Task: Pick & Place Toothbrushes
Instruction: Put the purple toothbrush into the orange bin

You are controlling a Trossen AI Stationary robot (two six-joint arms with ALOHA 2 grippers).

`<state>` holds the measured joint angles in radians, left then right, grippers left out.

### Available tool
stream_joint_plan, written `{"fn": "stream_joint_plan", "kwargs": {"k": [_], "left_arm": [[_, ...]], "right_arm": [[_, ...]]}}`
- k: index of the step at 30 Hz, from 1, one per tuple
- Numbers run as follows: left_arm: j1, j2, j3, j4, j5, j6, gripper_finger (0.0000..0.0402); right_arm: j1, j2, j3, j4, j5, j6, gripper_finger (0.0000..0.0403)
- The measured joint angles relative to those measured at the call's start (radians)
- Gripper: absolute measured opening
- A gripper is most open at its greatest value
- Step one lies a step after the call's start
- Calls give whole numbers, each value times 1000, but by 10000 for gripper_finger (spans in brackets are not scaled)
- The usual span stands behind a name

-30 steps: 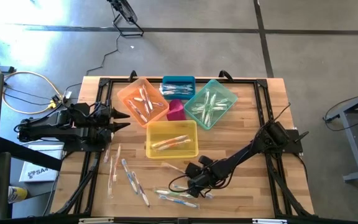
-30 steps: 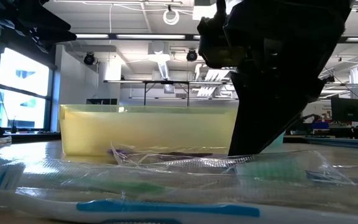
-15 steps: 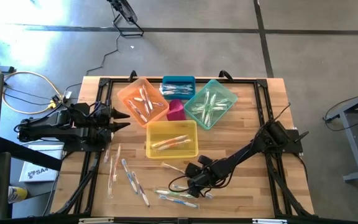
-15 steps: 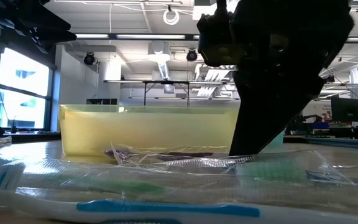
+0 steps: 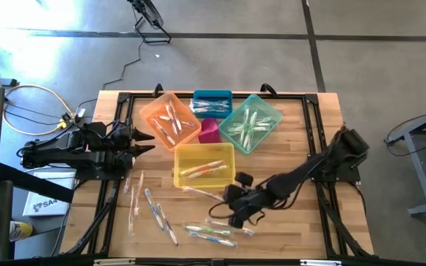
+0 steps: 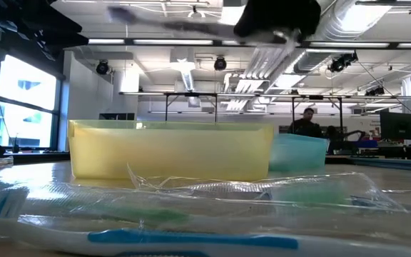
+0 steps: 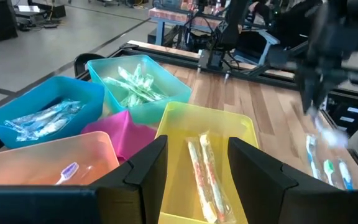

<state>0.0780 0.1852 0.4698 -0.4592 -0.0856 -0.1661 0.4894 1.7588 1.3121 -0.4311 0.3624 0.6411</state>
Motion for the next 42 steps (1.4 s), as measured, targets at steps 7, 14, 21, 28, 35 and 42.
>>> {"fn": "stream_joint_plan", "kwargs": {"k": [7,14,21,28,35,42], "left_arm": [[0,0,0,26,0,1,164],[0,0,0,54,0,2,164],[0,0,0,71,-1,3,164],[0,0,0,52,-42,-56,164],[0,10,0,59,-173,-118,164],[0,53,0,180,-268,-34,164]], "right_arm": [[-89,-162,1,-57,97,-168,15],[-201,-250,1,-64,110,-371,15],[-347,-346,2,-179,38,-489,15],[-504,-391,-8,-251,-145,-643,15],[-730,-380,-112,-72,-404,-874,15],[-915,-379,-291,270,-664,-922,15]]}}
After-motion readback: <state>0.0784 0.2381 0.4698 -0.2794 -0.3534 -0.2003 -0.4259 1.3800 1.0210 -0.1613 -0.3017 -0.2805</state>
